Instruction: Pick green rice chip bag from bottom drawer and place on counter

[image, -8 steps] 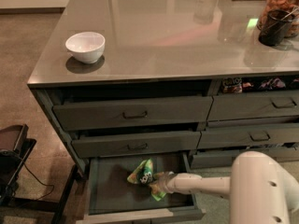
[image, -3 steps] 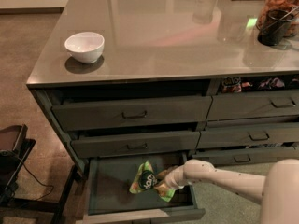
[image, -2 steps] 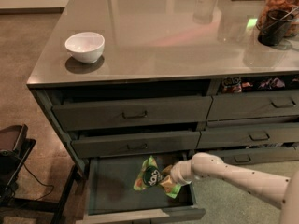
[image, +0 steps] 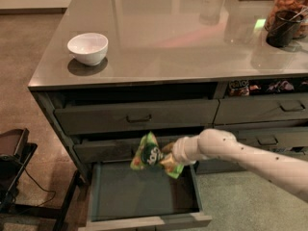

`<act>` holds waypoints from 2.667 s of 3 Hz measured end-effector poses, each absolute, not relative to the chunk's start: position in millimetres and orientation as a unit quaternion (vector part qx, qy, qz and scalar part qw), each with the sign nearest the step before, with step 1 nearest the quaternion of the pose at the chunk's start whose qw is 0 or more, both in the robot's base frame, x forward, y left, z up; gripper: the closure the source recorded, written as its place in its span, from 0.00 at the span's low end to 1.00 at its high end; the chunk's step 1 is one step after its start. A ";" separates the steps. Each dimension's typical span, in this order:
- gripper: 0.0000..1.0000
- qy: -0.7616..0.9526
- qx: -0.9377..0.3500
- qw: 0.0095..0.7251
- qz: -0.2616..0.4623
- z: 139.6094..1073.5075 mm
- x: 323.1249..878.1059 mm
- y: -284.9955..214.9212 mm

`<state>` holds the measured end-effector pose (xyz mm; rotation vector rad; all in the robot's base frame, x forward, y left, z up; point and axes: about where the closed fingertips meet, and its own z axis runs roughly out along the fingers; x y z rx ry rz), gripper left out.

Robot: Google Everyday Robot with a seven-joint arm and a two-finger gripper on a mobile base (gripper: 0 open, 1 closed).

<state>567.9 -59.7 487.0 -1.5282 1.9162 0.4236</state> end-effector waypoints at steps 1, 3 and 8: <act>1.00 0.723 -0.588 0.329 0.148 508.2 574.3 -58.9; 1.00 0.711 -0.602 0.327 0.160 528.1 571.0 -65.6; 1.00 0.658 -0.635 0.400 0.064 776.3 543.0 -112.5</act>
Offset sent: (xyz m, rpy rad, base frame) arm 0.0064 0.0007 0.0212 -0.0127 -0.0337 0.0054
